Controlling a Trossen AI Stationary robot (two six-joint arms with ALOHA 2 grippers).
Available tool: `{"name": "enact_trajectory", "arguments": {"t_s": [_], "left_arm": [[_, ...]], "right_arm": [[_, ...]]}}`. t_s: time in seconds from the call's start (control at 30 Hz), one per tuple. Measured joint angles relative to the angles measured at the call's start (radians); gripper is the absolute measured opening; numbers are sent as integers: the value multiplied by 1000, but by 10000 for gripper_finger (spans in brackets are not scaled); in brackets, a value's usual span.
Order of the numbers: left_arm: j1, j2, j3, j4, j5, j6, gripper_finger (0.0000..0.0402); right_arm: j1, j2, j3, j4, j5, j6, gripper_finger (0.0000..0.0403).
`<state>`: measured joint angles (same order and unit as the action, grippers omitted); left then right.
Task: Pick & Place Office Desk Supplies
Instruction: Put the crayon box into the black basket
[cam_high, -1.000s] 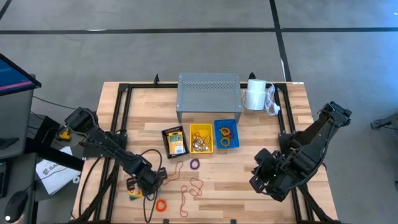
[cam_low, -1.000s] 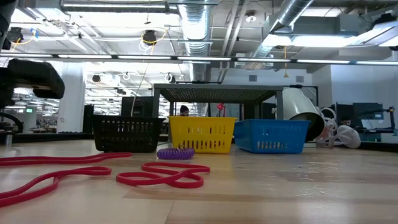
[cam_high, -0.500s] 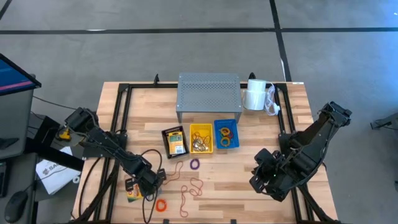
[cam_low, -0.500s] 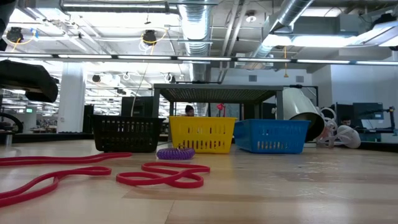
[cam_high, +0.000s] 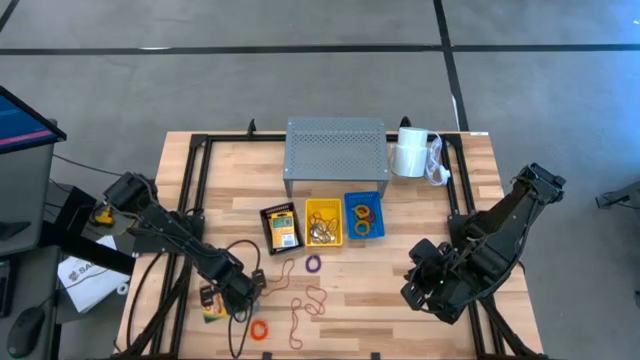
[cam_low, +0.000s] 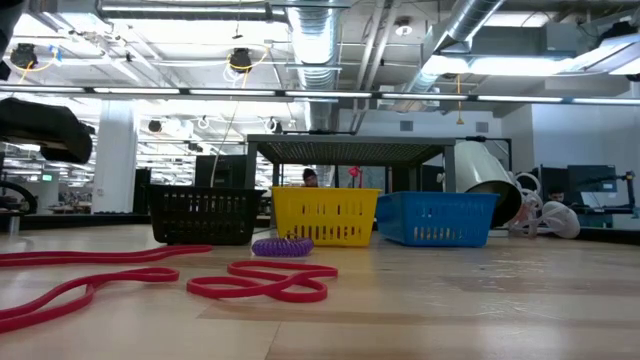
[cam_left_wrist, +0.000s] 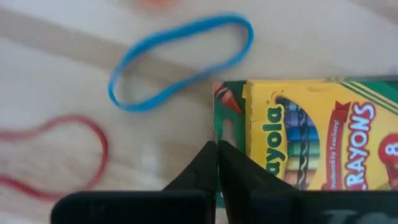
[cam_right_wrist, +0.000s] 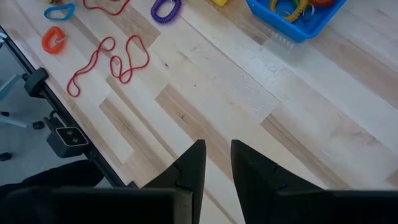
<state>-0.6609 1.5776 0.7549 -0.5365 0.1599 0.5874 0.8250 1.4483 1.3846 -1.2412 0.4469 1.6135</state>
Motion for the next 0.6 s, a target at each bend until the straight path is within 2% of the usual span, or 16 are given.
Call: {"name": "enact_trajectory", "arguments": {"t_s": [0.1, 0.23, 0.47, 0.6], "left_arm": [[0, -23, 17, -56, -41, -40, 1], [0, -89, 29, -92, -48, -72, 0], [0, -254, 34, -103, -119, -190, 0], [1, -319, 62, -125, -186, -260, 0]], "right_arm": [[0, 0, 0, 1, 0, 0, 74], [0, 0, 0, 6, 26, 3, 74], [-1, 3, 0, 90, 261, -2, 74], [-8, 27, 0, 161, 403, -65, 74]]}}
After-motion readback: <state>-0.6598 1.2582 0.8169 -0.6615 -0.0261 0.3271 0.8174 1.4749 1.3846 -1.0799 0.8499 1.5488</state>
